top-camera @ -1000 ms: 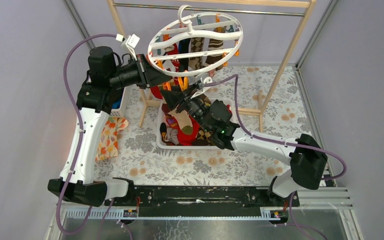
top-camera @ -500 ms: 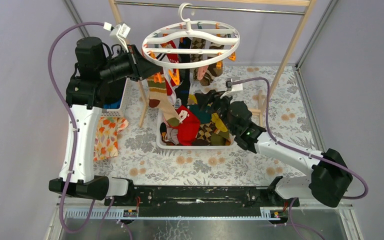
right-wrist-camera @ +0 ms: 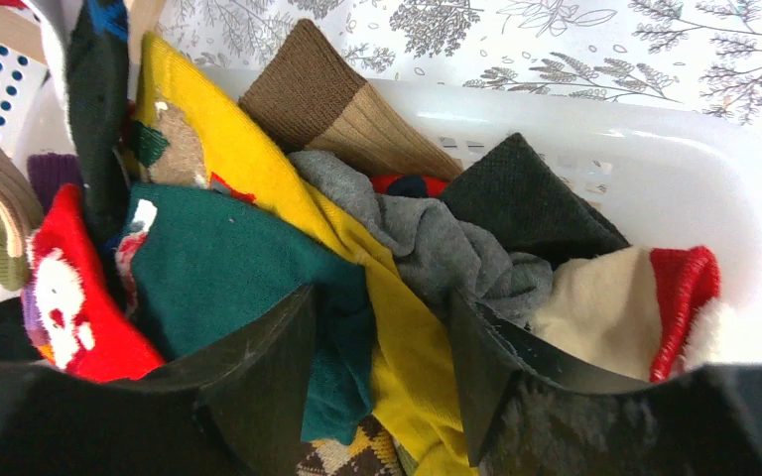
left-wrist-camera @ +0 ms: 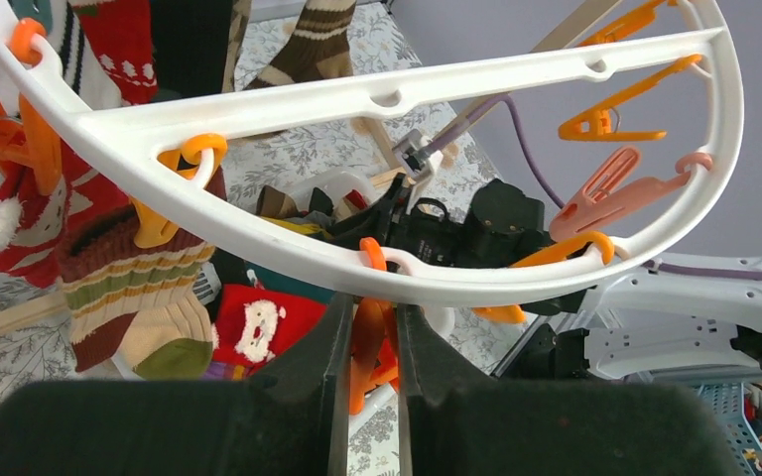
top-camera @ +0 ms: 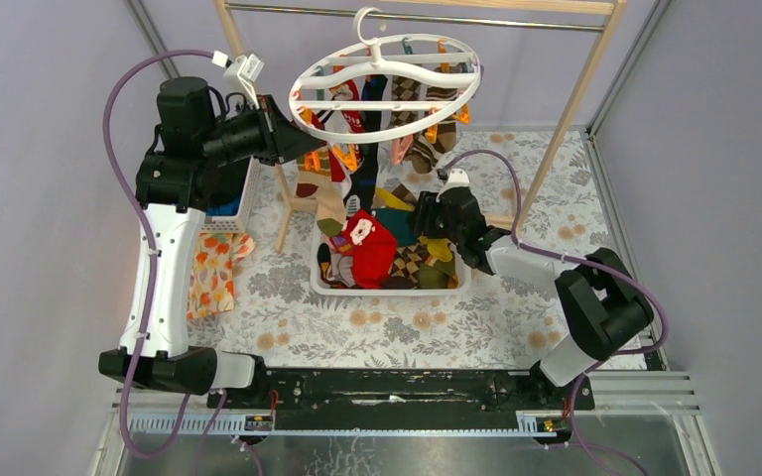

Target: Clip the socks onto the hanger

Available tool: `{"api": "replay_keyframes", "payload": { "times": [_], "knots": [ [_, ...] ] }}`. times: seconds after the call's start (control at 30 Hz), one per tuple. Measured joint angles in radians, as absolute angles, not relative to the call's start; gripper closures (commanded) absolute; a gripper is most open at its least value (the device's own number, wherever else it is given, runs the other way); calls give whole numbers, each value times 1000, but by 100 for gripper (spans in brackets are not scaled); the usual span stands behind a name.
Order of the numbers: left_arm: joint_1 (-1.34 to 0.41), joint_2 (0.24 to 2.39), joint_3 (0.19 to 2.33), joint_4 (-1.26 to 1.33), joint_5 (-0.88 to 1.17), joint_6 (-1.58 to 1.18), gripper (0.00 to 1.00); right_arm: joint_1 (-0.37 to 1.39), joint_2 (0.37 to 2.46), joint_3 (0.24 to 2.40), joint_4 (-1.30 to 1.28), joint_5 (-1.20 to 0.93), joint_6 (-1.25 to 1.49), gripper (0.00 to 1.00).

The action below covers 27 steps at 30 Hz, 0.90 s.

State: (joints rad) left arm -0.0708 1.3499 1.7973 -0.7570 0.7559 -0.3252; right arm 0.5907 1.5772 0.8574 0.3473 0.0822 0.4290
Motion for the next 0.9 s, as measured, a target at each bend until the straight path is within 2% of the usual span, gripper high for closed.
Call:
{"api": "replay_keyframes", "payload": {
  "times": [0.03, 0.2, 0.27, 0.43, 0.77, 0.83, 0.9],
  "knots": [
    [-71, 1349, 1794, -757, 760, -325, 100, 590, 1591, 862, 345, 76, 422, 52],
    [-71, 1347, 1775, -756, 773, -322, 100, 584, 1610, 894, 349, 19, 388, 92],
    [-71, 1347, 1769, -754, 777, -321, 100, 582, 1607, 896, 352, -7, 378, 100],
    [-71, 1347, 1764, -754, 781, -320, 100, 580, 1553, 887, 348, -56, 372, 100],
    [-71, 1345, 1763, -754, 790, -320, 100, 580, 1251, 827, 338, -167, 402, 100],
    [-71, 1345, 1763, -754, 791, -320, 100, 580, 1209, 812, 321, -194, 414, 88],
    [-71, 1345, 1763, -754, 796, -320, 100, 580, 1171, 778, 295, -220, 425, 63]
  ]
}}
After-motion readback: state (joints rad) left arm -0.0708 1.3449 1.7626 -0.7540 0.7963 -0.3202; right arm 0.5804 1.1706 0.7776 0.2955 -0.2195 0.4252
